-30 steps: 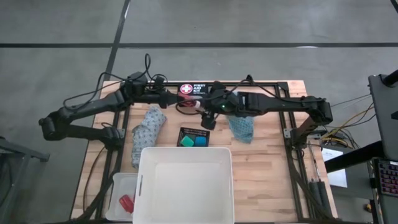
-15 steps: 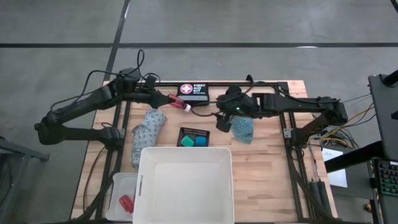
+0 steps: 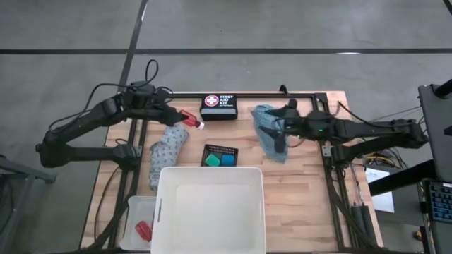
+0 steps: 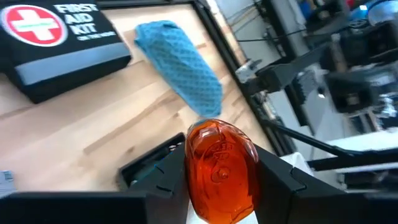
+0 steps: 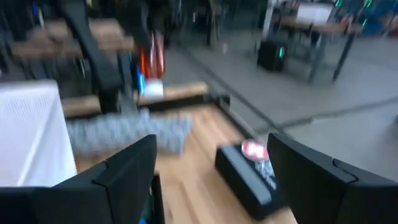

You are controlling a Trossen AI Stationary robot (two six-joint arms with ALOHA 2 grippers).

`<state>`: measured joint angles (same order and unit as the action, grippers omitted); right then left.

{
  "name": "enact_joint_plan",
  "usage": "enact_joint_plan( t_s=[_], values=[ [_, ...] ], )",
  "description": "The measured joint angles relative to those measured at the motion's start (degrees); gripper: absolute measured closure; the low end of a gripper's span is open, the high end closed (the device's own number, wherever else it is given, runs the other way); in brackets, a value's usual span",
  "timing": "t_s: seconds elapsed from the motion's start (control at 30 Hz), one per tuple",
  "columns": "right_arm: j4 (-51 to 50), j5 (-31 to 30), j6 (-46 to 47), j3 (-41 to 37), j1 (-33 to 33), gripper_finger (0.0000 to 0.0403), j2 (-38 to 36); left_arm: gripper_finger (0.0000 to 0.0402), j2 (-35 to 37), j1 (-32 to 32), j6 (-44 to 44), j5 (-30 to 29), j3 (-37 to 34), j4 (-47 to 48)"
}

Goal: Pick & Place Medicine items
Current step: Put the red medicine bottle into the white bin

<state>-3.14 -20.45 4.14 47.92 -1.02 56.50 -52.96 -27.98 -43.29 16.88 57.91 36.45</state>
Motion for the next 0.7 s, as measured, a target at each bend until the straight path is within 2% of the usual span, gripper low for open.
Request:
enact_joint_plan(
  t_s=[0.23, 0.4, 0.7],
  values=[
    [16.11, -0.41, -1.25, -10.27, -0.1, 0.0104, -7.5, 0.0273, -0.03, 0.56, -0.61, -1.92, -0.02, 0.3],
    [17.33, -0.54, -2.27, -13.28, -0.11, 0.0096, -8.25, 0.0273, -0.14, 0.56, -0.63, -3.25, -0.02, 0.28],
    [17.22, -0.52, -3.02, -13.76, -0.11, 0.0096, -8.12, 0.0273, -0.12, 0.56, -0.66, -4.28, -0.02, 0.23]
  ],
)
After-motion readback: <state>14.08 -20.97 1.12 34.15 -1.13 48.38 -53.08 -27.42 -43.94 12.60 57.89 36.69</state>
